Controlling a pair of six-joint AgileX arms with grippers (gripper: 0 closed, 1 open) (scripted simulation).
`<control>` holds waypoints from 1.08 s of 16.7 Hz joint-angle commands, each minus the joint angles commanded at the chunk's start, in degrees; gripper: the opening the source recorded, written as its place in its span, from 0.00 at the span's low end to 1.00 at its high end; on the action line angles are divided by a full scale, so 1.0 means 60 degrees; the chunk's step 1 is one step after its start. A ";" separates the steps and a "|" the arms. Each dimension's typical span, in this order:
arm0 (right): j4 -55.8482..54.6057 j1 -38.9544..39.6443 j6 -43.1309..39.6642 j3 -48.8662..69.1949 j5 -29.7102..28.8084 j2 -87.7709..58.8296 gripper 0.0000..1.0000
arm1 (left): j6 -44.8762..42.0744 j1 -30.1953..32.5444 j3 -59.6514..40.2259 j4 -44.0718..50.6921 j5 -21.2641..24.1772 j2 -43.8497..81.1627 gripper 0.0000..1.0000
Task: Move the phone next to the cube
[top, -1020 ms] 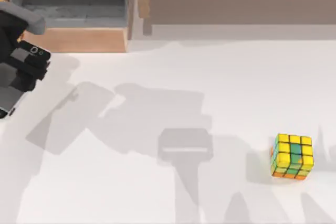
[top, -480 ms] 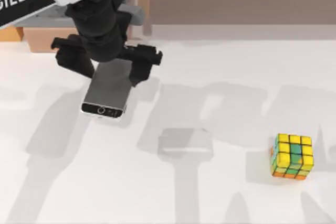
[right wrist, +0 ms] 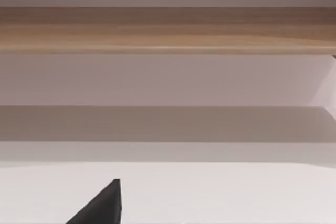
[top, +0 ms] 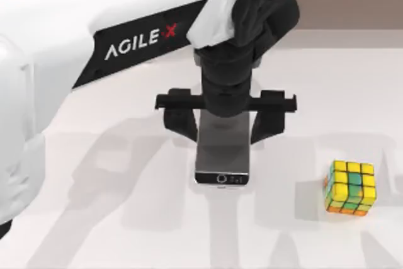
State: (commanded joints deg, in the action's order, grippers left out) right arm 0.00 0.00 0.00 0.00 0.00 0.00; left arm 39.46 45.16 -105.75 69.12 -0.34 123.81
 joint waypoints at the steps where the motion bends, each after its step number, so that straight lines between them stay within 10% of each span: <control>1: 0.0000 0.0000 0.0000 0.0000 0.0000 0.0000 1.00 | 0.0428 0.0279 -0.0156 0.0098 0.0001 0.0146 0.00; 18: 0.0000 0.0000 0.0000 0.0000 0.0000 0.0000 1.00 | 0.1876 0.1217 -0.0647 0.0268 0.0021 0.0616 0.00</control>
State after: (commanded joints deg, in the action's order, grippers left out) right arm 0.00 0.00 0.00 0.00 0.00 0.00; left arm 50.71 52.46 -109.63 70.73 -0.21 127.50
